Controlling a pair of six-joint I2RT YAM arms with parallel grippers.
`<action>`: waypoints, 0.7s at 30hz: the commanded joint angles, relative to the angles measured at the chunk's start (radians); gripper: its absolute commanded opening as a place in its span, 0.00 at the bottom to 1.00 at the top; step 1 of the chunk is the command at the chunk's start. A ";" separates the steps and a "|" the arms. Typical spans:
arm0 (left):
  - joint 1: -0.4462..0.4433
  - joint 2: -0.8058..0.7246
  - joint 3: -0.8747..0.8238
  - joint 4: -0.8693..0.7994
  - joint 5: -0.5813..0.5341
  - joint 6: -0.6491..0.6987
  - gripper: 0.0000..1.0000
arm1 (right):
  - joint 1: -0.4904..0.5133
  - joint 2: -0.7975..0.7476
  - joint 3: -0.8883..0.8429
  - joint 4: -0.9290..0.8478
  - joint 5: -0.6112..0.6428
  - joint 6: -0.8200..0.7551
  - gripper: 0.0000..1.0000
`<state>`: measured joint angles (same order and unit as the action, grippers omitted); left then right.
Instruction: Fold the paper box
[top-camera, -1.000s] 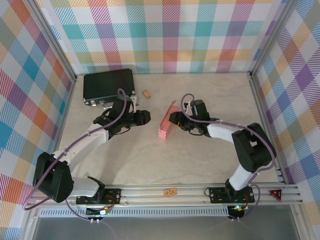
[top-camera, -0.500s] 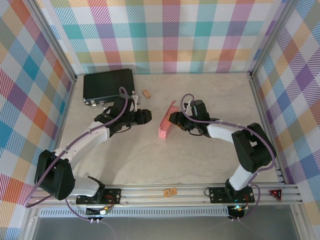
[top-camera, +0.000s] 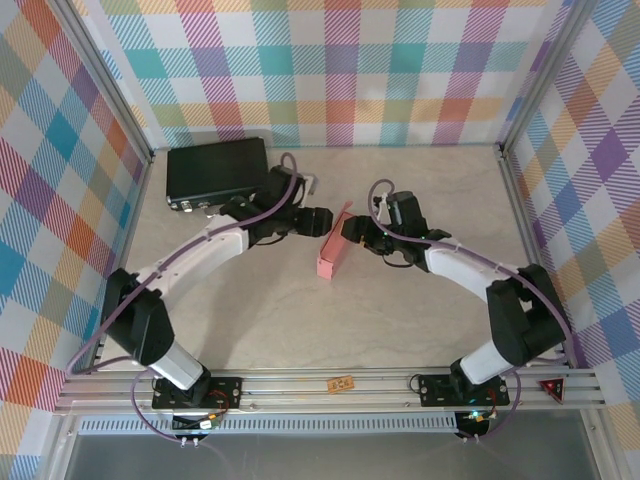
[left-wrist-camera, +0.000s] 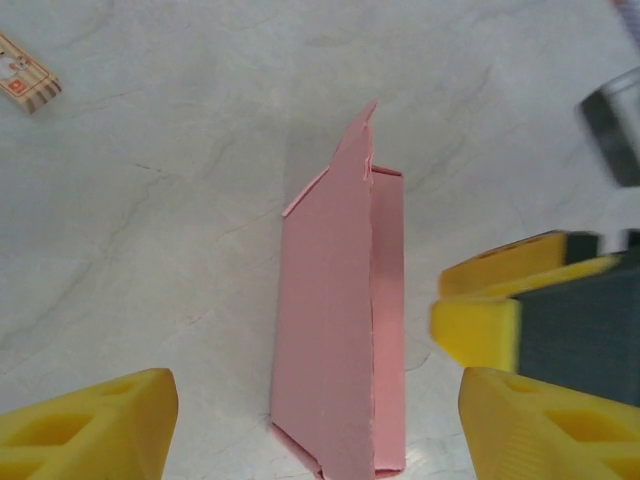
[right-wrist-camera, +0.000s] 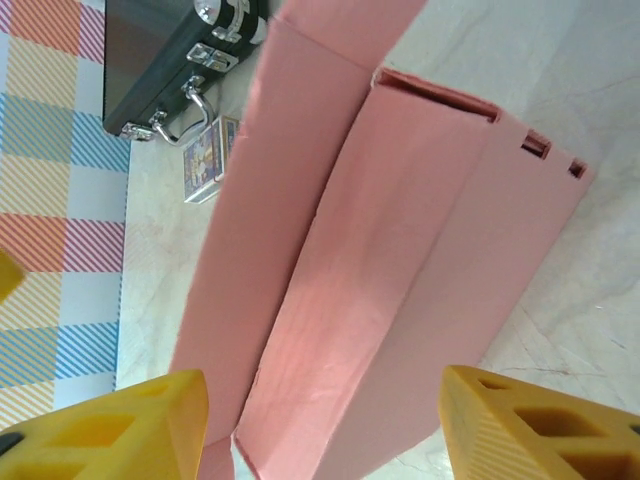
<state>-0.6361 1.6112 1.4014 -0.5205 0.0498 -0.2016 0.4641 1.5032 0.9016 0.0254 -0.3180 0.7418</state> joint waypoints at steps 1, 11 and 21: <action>-0.044 0.080 0.096 -0.141 -0.094 0.094 0.77 | -0.032 -0.072 0.010 -0.141 0.073 -0.078 0.63; -0.128 0.292 0.305 -0.293 -0.233 0.187 0.85 | -0.223 -0.307 -0.197 -0.237 0.067 -0.134 0.66; -0.163 0.421 0.400 -0.337 -0.330 0.226 0.84 | -0.276 -0.388 -0.292 -0.248 0.044 -0.137 0.67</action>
<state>-0.7856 2.0090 1.7618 -0.8116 -0.2272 -0.0082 0.1955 1.1347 0.6231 -0.2115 -0.2508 0.6189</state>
